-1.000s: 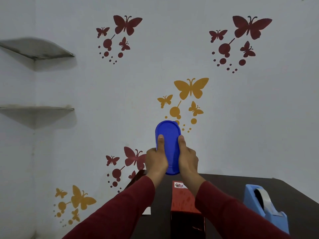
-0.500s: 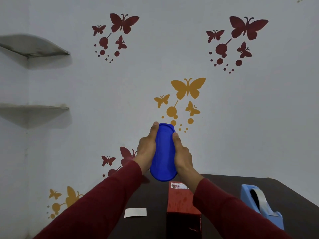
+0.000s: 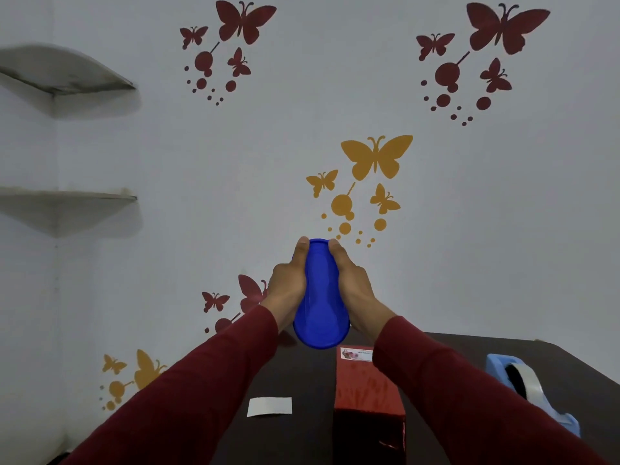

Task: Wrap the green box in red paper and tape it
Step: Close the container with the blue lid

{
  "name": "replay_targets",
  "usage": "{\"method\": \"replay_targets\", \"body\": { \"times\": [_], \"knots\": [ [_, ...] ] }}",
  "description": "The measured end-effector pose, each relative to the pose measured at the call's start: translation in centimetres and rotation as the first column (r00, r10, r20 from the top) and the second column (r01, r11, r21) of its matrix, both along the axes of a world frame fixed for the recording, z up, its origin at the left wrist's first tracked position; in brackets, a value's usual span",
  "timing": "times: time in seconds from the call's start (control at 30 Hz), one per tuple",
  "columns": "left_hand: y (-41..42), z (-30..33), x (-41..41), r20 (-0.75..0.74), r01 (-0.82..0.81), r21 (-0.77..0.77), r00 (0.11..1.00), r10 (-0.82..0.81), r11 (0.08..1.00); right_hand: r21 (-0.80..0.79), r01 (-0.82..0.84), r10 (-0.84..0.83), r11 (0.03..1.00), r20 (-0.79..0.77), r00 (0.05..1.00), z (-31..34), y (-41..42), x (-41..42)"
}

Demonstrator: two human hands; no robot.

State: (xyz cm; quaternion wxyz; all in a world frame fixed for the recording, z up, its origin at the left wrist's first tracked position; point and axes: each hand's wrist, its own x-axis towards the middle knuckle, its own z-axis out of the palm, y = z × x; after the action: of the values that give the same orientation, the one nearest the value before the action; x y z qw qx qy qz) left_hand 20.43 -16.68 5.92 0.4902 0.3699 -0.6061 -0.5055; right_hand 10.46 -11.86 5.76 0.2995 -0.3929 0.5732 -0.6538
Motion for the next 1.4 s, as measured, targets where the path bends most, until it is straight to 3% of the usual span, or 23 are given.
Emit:
{"method": "replay_targets", "body": {
  "times": [0.1,0.23,0.3,0.37,0.43,0.57,0.7,0.83,1.07,1.2,1.3,1.4],
  "knots": [
    [-2.4,0.0,0.7,-0.005,0.005,0.061,1.000,-0.005,0.998,0.028,-0.136,0.133,0.990,0.098,0.986,-0.5,-1.0,0.3],
    [-7.1,0.3,1.7,-0.116,0.133,0.257,0.988,-0.106,0.957,0.147,-0.158,0.157,0.976,0.016,0.987,-2.8,-4.3,1.0],
    [-8.9,-0.5,1.7,-0.100,0.127,0.309,0.990,-0.100,0.942,0.179,-0.059,0.065,0.982,-0.029,0.997,-3.9,-6.9,1.2],
    [-11.4,-2.2,1.3,-0.076,0.089,0.324,0.995,-0.069,0.942,0.234,-0.015,0.000,0.972,0.062,0.998,-4.6,-10.7,0.6],
    [-13.6,-4.4,0.8,0.001,0.059,0.350,0.998,-0.063,0.935,0.303,-0.034,-0.010,0.952,0.143,0.990,-5.0,-13.8,0.1],
    [-18.1,-8.8,-0.1,0.098,-0.033,0.428,0.995,-0.010,0.903,0.419,-0.112,0.058,0.901,0.138,0.989,-7.8,-18.9,-1.0],
    [-26.2,-13.7,-1.3,0.207,-0.193,0.323,0.970,0.130,0.927,0.508,-0.137,0.182,0.850,-0.039,0.983,-10.6,-23.7,-1.8],
    [-29.9,-16.5,-2.7,0.269,-0.249,0.275,0.947,0.175,0.929,0.492,-0.097,0.172,0.865,-0.109,0.979,-13.4,-29.2,-3.3],
    [-32.7,-18.5,-3.2,0.362,-0.263,0.211,0.916,0.174,0.942,0.441,0.006,0.026,0.898,-0.066,0.997,-16.9,-33.0,-4.9],
    [-28.8,-15.6,-2.9,0.478,-0.338,-0.057,0.817,0.323,0.939,0.389,-0.047,0.052,0.920,-0.004,0.999,-13.6,-29.4,-5.2],
    [-24.9,-12.9,-3.3,0.354,-0.280,-0.182,0.876,0.328,0.943,0.302,0.009,-0.020,0.953,0.035,0.999,-10.5,-25.5,-5.3],
    [-21.0,-10.5,-4.4,0.157,-0.103,-0.078,0.981,0.115,0.992,0.210,0.154,-0.165,0.965,0.035,0.986,-7.6,-19.8,-5.7]
  ]
}}
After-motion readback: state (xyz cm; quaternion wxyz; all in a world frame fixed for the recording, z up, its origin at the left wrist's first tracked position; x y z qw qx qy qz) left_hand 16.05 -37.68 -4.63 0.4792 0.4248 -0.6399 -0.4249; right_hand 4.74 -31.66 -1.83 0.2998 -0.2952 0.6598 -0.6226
